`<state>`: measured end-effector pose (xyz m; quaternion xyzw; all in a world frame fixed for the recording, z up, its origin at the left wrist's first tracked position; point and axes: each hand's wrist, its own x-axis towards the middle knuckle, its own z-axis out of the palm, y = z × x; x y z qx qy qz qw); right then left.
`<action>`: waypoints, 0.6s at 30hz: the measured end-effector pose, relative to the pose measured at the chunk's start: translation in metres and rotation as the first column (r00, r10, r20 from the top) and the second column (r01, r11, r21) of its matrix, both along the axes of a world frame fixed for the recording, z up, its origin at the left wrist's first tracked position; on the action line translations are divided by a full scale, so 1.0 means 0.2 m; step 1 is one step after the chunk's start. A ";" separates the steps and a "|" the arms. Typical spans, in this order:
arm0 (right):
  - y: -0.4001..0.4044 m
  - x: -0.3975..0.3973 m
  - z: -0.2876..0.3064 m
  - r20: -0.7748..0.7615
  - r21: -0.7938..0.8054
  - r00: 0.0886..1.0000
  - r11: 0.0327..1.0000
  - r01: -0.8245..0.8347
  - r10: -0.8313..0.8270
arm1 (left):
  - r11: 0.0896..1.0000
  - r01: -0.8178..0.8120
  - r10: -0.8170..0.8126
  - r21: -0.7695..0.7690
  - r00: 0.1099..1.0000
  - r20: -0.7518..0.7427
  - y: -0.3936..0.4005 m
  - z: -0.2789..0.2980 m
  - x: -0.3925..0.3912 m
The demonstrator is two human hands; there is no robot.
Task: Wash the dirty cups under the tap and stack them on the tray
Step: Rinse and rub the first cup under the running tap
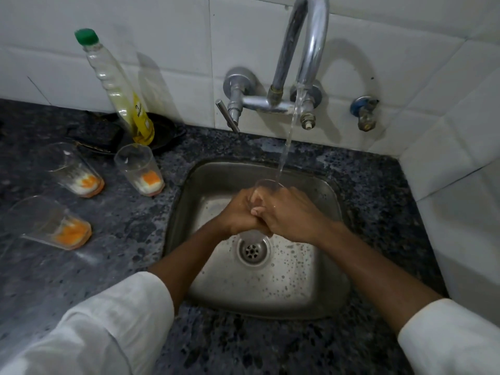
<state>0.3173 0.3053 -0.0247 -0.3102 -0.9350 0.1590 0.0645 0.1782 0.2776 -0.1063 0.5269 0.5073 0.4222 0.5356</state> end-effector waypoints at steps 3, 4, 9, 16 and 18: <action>0.03 0.05 0.01 -0.114 -0.213 0.993 0.975 -0.061 0.037 | 0.965 0.233 -0.214 -0.119 0.965 0.154 -0.01 0.05 -0.04; 0.03 0.07 -0.01 -0.171 -0.295 0.985 0.955 -0.038 -0.014 | 0.954 0.269 -0.241 -0.135 0.951 0.192 -0.01 0.05 -0.05; 0.04 0.11 -0.20 -0.412 -0.755 0.623 0.632 0.175 -0.665 | 0.946 0.185 -0.177 -0.266 0.983 0.051 0.05 0.10 -0.06; -0.04 0.01 -0.44 0.106 -0.905 -0.142 -0.037 -0.423 -0.984 | 0.942 -0.301 0.335 0.149 0.801 -0.496 -0.07 0.24 0.07; -0.07 -0.04 -0.49 0.161 -0.867 -0.143 -0.071 -0.494 -0.977 | 0.900 -0.220 0.431 0.377 0.591 -0.682 -0.10 0.23 0.14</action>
